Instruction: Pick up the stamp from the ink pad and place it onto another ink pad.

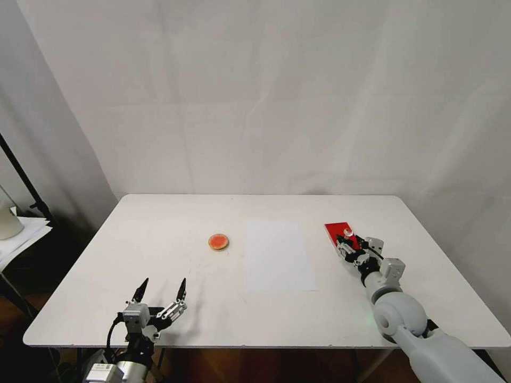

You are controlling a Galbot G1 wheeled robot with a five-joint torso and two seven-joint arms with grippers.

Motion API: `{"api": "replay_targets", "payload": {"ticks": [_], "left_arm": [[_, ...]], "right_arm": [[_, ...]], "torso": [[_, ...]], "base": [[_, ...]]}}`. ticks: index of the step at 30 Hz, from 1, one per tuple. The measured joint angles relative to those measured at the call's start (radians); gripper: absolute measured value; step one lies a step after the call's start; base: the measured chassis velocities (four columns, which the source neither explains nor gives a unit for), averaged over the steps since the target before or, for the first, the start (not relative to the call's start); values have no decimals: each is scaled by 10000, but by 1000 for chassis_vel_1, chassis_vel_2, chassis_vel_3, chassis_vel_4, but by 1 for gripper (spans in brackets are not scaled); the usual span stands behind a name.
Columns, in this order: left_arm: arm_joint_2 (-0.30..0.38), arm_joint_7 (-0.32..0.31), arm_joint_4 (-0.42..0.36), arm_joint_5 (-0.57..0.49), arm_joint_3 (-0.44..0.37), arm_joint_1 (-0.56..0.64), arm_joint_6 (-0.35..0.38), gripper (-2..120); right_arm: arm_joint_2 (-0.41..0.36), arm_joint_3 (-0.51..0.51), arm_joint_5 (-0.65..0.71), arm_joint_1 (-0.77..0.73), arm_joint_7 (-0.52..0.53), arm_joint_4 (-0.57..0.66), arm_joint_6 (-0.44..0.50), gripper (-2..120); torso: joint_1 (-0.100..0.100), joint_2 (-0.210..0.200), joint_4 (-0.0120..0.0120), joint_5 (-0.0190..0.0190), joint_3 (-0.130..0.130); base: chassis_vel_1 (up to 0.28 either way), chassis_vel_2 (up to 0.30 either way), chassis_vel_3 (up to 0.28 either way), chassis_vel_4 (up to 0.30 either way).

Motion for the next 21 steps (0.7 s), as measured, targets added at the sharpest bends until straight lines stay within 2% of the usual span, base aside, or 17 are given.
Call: {"api": "replay_targets", "payload": {"ticks": [3,4,9,11,19,21], "left_arm": [[0,0,0,0,0,0,0,100],[0,0,0,0,0,0,0,100],[0,0,0,0,0,0,0,100],[0,0,0,0,0,0,0,100],[0,0,0,0,0,0,0,100],[0,1,0,0,0,0,0,100]], "right_arm": [[-6,-82,5,130,-18,-139,0,33],[-6,-82,5,130,-18,-139,0,33],[4,-214,7,283,-42,-278,4,13],[6,-244,2,296,-42,-295,5,9],[-111,-358,-160,395,-130,-187,64,9],[-444,-763,-265,869,-477,70,350,9]], "torso": [[0,0,0,0,0],[0,0,0,0,0],[0,0,1,-1,0],[0,1,0,-3,-1],[0,0,-1,6,1],[0,0,-2,-1,0]], "base": [[0,0,0,0],[0,0,0,0],[0,0,0,0],[0,0,0,0],[0,0,0,0],[0,0,0,0]]}}
